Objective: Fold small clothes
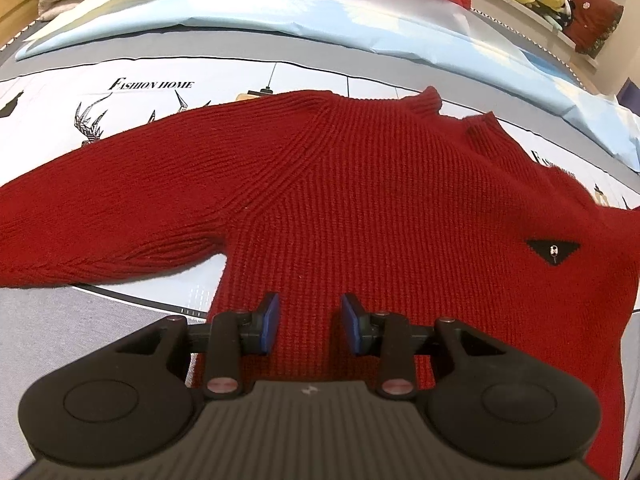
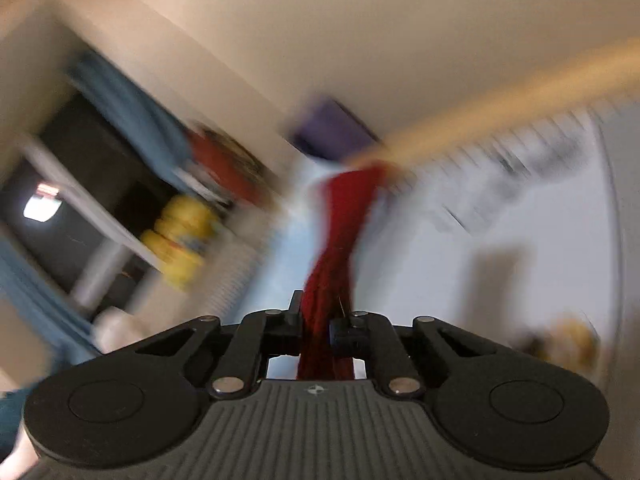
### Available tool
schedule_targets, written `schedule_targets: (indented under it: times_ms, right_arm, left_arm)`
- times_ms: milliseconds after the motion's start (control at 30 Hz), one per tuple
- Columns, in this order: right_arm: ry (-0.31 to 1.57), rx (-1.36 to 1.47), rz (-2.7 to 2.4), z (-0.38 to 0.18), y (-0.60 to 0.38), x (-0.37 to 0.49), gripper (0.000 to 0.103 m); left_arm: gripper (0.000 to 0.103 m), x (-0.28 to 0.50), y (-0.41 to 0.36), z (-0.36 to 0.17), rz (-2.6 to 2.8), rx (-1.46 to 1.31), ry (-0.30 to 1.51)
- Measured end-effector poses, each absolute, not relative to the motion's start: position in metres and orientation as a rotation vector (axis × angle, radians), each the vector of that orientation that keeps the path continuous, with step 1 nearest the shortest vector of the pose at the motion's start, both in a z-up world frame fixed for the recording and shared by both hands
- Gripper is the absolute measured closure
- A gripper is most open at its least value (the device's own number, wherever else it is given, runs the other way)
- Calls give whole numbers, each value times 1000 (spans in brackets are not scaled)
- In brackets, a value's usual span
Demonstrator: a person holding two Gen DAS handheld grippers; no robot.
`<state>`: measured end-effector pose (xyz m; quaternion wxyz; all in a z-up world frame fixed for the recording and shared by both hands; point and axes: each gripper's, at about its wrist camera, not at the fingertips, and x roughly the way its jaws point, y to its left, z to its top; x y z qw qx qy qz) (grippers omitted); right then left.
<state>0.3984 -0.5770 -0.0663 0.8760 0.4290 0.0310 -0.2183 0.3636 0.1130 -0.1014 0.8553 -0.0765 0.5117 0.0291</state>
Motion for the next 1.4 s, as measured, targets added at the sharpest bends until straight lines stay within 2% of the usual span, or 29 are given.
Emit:
schedule_targets:
  times_ms: [100,233,267,300,433,500,567,667,733,967,1067,1233,1367,1400]
  right_arm:
    - [150,849,-607,-95,-579,396,92]
    - [579,824,-907,-173,-586,400,85]
    - [565,841,-923,-181,-584,390,88]
    - [517,835,-909,-182,-579,383,86]
    - [610,645,-831,-178,-566,391,79]
    - [660,576,-859,-168,-564,390,78]
    - [648,550,-837,-151,-552,379,75]
    - [618,490,-710,-117,-524,359,75]
    - [606,451,-595,-90,-498,341,74]
    - [589,384,-240,5,-414,235,56]
    - [610,361,-131,32,-388,182,55]
    - [650,336,-67,36,-359,107,54]
    - [689,348,-69,5,-349,76,54]
    - [747,333,-67,-4,-346,75,54]
  left_arm:
    - [65,363,112,-101,58,-160,1075]
    - [65,362,111,-100,46,-158,1073]
    - [65,362,111,-99,45,-160,1072]
    - [65,362,112,-99,46,-164,1072]
    - [64,360,113,-99,29,-165,1076]
    - [64,359,114,-104,24,-171,1101]
    - [64,358,116,-111,29,-184,1147]
    - [64,351,117,-100,30,-180,1120]
    - [64,343,116,-82,34,-157,1060]
    - [64,282,109,3,4,-129,804]
    - [64,238,111,48,6,-128,713]
    - [64,149,95,86,-75,-8,616]
    - [64,91,85,60,-119,35,651]
    - [64,81,84,48,-118,37,667]
